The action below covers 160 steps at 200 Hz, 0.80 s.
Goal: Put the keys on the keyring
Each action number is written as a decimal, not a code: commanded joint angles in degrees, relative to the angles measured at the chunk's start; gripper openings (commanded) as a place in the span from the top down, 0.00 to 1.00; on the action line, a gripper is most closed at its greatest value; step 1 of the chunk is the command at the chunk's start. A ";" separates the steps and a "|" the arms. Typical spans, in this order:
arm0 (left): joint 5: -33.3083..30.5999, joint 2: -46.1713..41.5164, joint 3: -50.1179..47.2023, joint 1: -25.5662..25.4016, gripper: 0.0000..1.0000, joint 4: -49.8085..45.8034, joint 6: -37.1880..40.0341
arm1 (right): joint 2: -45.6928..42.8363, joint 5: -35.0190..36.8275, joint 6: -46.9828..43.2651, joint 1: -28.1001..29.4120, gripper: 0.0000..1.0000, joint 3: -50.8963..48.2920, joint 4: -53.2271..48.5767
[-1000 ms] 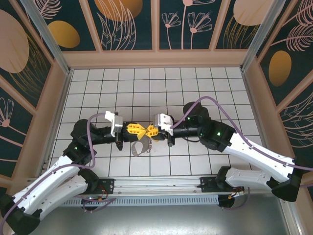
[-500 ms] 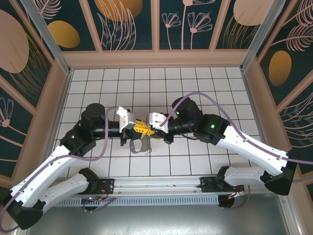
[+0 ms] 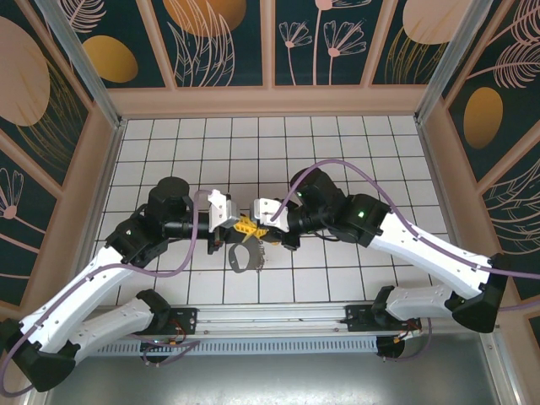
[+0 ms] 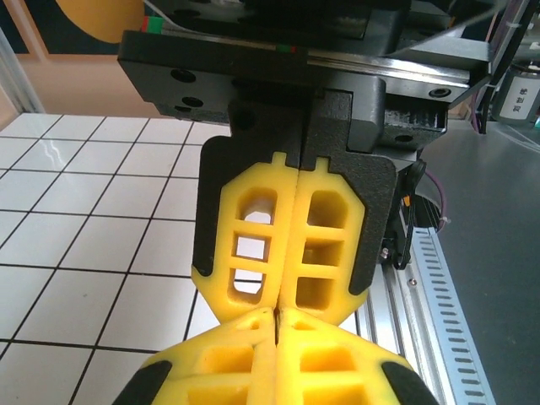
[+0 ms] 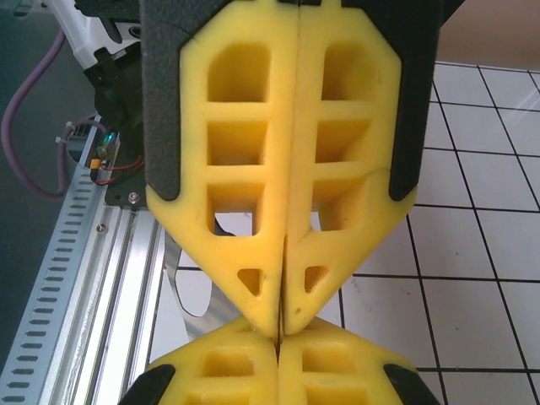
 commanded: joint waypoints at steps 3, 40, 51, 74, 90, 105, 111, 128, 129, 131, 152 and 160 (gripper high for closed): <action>0.73 -3.11 -2.90 -0.31 1.00 7.40 -4.87 | -2.38 -1.22 0.34 0.26 1.00 0.56 3.84; 1.67 -6.56 -7.46 -0.28 1.00 21.45 -12.63 | -4.40 -2.63 3.25 0.26 1.00 -3.36 6.58; 1.74 -7.64 -9.09 -0.30 1.00 26.82 -15.28 | -5.30 -3.08 3.98 0.26 0.94 -4.75 7.95; 0.82 -9.08 -10.92 -0.31 1.00 33.01 -18.07 | -6.95 -2.82 5.36 0.26 0.83 -6.57 9.80; 0.90 -9.25 -11.10 -0.35 1.00 34.57 -18.84 | -7.71 -2.49 5.64 0.24 0.79 -7.47 10.57; 1.19 -9.14 -11.01 -0.32 1.00 35.16 -19.37 | -7.86 -2.23 5.68 0.18 0.78 -7.64 10.84; 1.18 -9.23 -10.92 -0.31 1.00 35.11 -19.42 | -7.87 -1.99 5.80 0.22 0.78 -7.78 10.97; 1.12 -9.51 -10.99 -0.28 1.00 35.21 -19.76 | -8.19 -1.87 5.99 0.19 0.80 -8.39 11.84; 1.12 -9.51 -11.00 -0.32 1.00 35.30 -19.85 | -8.27 -1.87 5.99 0.22 0.81 -8.44 11.91; 1.17 -9.49 -11.03 -0.30 1.00 35.37 -19.86 | -8.31 -1.87 6.03 0.20 0.81 -8.50 12.08; 1.63 -9.88 -11.76 -0.28 1.00 37.16 -21.15 | -8.56 -1.79 6.34 0.13 0.87 -8.97 12.86; 1.81 -10.06 -12.16 -0.33 1.00 38.27 -21.84 | -8.61 -1.62 6.51 0.13 0.88 -9.10 13.03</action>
